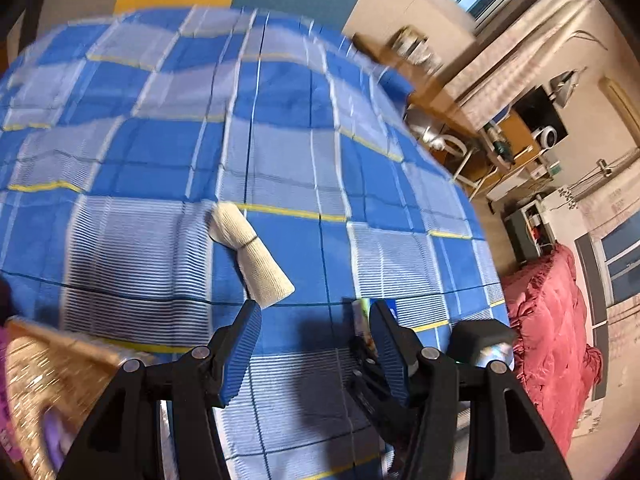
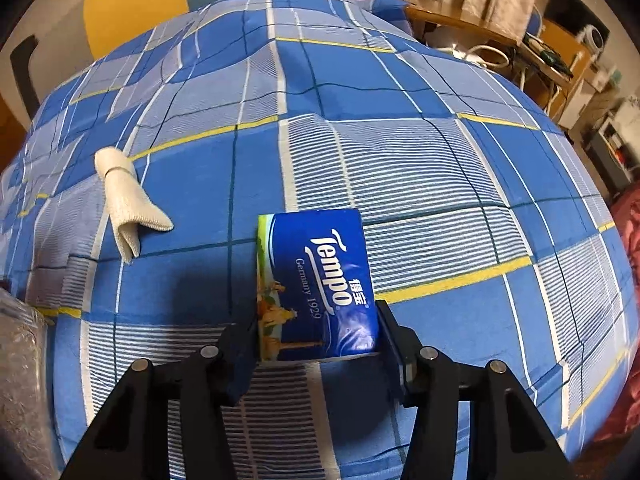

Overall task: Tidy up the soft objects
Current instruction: 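Grasp the cream knit sock with the left gripper while the right holds the tissue pack, then carry the cream sock into the gold tray and open the left gripper while the right holds the tissue pack, then carry the Tempo tissue pack into the gold tray and open the right gripper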

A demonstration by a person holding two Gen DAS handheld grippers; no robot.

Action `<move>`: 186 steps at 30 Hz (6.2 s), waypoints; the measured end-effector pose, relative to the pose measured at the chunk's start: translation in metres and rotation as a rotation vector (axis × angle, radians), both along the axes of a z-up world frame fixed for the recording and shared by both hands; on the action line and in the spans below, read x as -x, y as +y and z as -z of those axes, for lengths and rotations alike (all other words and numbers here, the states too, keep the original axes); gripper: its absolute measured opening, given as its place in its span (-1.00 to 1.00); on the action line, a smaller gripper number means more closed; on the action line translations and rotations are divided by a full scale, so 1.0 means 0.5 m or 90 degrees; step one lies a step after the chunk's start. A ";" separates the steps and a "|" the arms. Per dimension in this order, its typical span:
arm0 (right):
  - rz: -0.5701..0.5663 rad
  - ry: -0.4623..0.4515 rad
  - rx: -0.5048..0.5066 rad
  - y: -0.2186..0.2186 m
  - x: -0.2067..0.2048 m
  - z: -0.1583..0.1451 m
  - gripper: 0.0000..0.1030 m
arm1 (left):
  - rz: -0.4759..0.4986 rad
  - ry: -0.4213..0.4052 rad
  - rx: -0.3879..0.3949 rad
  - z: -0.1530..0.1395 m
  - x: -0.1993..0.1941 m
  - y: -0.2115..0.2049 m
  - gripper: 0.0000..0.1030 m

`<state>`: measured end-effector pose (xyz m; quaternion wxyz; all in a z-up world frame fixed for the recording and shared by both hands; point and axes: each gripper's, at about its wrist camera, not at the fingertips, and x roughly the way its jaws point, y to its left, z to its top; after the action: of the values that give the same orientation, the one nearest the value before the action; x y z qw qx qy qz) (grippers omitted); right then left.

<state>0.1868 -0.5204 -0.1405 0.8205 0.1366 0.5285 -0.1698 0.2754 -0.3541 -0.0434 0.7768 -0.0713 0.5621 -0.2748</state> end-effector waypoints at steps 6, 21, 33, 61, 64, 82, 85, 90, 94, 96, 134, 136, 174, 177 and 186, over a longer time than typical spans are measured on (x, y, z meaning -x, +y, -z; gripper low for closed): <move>0.018 -0.018 -0.019 -0.013 0.005 -0.012 0.04 | -0.017 0.052 -0.044 0.075 -0.061 -0.045 0.15; 0.029 -0.039 -0.054 -0.020 0.012 -0.022 0.04 | -0.063 0.049 -0.127 0.179 -0.133 -0.066 0.19; 0.031 -0.041 -0.057 -0.024 0.010 -0.020 0.04 | -0.048 0.026 -0.108 0.172 -0.110 -0.049 -0.64; -0.023 -0.102 0.048 0.018 0.010 -0.056 0.04 | 0.055 -0.166 0.090 -0.146 0.164 0.071 -0.69; -0.036 -0.112 0.066 0.028 0.011 -0.061 0.04 | 0.055 -0.188 0.109 -0.175 0.192 0.107 -0.69; -0.054 -0.124 0.101 0.051 0.018 -0.065 0.04 | -0.004 -0.303 0.092 -0.269 0.257 0.443 -0.68; -0.044 -0.129 0.101 0.050 0.023 -0.068 0.04 | -0.049 -0.286 0.074 -0.245 0.242 0.526 -0.68; -0.038 -0.136 0.097 0.048 0.026 -0.070 0.04 | -0.113 -0.242 0.030 -0.178 0.224 0.640 -0.68; -0.039 -0.141 0.110 0.050 0.028 -0.073 0.04 | -0.137 -0.180 -0.001 -0.092 0.221 0.688 -0.68; -0.039 -0.142 0.113 0.050 0.029 -0.074 0.04 | -0.131 -0.146 -0.007 -0.047 0.217 0.701 -0.68; -0.039 -0.331 0.241 0.132 0.120 -0.250 0.04 | -0.169 -0.138 -0.018 0.055 0.244 0.757 -0.27; -0.065 -0.349 0.242 0.170 0.138 -0.278 0.04 | -0.172 -0.141 -0.007 0.052 0.248 0.761 -0.27; -0.864 -0.046 0.052 1.009 0.107 -0.161 0.04 | -0.308 -0.209 -0.015 0.004 0.350 1.045 -0.21; -0.893 0.017 0.021 1.019 0.085 -0.145 0.05 | -0.310 -0.207 -0.012 0.005 0.352 1.051 -0.21; -0.894 0.078 0.013 1.038 0.053 -0.099 0.38 | -0.311 -0.201 -0.006 0.009 0.356 1.054 -0.21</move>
<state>0.1603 -0.0015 -0.0910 0.7060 -0.2542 0.5355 0.3876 0.0972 0.1729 -0.0480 0.8983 -0.1570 0.4015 -0.0849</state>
